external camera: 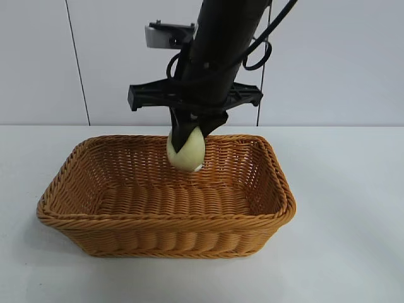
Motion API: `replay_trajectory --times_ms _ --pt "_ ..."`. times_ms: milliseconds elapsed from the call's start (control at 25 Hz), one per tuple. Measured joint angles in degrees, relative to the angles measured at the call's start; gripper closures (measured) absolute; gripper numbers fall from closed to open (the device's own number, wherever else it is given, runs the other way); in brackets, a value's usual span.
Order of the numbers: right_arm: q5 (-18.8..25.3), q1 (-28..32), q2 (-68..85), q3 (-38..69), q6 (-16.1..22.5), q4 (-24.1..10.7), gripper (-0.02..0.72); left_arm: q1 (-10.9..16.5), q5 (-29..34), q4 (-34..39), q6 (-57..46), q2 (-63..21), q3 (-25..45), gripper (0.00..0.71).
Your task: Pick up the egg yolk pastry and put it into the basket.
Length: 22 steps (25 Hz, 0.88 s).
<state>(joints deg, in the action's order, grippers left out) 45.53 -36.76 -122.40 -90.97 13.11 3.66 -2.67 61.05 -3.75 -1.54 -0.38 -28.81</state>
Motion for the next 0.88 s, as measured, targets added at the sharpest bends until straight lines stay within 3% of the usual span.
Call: replay_trajectory --times_ms 80,160,280,360,520,680,880 --pt "-0.16 0.00 -0.05 -0.19 -0.26 0.06 0.524 0.00 0.00 0.00 0.00 0.00 0.00 0.018" --pt "-0.22 -0.05 -0.09 -0.24 -1.26 0.19 0.428 0.00 0.00 0.00 -0.07 0.00 0.00 0.018" --pt "-0.41 -0.34 -0.09 -0.24 -2.32 0.41 0.150 0.00 0.00 0.00 -0.07 0.00 0.00 0.018" --pt "0.13 -0.31 -0.09 -0.45 -3.04 0.59 0.063 0.00 0.00 0.00 -0.07 0.00 0.00 0.018" --pt "5.87 -0.31 -0.09 -4.21 -3.65 0.01 0.017 0.00 0.00 0.00 -0.07 0.00 0.00 0.018" --pt "14.62 -0.31 -0.09 -11.62 -3.72 -2.02 0.015 0.00 0.00 0.00 -0.07 0.00 0.00 0.018" --pt "23.04 -0.31 0.00 -19.77 -3.91 -6.17 0.009 0.00 0.00 0.00 -0.07 0.00 0.00 0.018"
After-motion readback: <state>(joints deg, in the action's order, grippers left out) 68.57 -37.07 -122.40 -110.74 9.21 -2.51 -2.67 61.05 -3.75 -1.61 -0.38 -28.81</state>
